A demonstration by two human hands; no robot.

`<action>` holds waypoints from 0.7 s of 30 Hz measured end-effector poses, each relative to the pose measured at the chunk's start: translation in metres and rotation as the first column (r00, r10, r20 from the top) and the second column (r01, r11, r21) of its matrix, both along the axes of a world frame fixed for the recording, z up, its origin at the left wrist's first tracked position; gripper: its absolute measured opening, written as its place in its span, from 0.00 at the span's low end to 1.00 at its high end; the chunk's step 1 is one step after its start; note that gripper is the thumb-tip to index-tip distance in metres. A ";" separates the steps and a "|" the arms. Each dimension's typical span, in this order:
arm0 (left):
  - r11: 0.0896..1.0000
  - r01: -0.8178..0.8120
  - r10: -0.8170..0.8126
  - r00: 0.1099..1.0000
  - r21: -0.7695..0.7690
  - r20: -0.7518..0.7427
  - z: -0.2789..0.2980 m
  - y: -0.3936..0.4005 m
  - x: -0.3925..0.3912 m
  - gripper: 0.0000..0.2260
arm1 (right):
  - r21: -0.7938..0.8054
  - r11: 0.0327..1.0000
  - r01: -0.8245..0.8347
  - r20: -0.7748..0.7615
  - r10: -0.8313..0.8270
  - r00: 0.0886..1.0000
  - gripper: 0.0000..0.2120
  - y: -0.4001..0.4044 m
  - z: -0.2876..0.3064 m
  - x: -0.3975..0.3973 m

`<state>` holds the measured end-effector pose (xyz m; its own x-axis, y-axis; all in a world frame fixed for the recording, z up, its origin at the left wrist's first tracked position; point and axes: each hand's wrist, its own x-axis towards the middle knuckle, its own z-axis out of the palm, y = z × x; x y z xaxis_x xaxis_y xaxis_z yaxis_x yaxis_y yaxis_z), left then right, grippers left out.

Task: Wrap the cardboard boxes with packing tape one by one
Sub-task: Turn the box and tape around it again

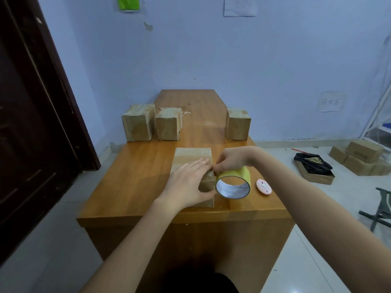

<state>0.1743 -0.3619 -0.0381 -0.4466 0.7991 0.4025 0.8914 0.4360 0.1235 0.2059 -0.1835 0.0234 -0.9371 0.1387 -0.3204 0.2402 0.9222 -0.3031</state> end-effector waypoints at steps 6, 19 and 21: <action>1.000 -0.002 0.002 1.000 -0.003 -0.005 0.000 0.000 -0.001 0.33 | 0.034 0.999 0.030 0.136 -0.034 0.990 0.26 -0.001 0.003 -0.007; 1.000 -0.019 0.019 1.000 0.011 0.021 -0.002 0.004 0.000 0.34 | -0.150 0.985 0.084 -0.178 -0.111 0.978 0.17 0.012 0.009 0.033; 1.000 -0.024 0.024 0.999 0.016 0.023 -0.001 0.005 0.000 0.34 | -0.112 0.991 0.073 -0.206 -0.095 0.974 0.19 0.003 0.013 0.031</action>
<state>0.1746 -0.3566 -0.0392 -0.4745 0.7815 0.4052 0.8778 0.4547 0.1508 0.2370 -0.1809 0.0366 -0.9714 0.1963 -0.1336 0.2359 0.8626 -0.4475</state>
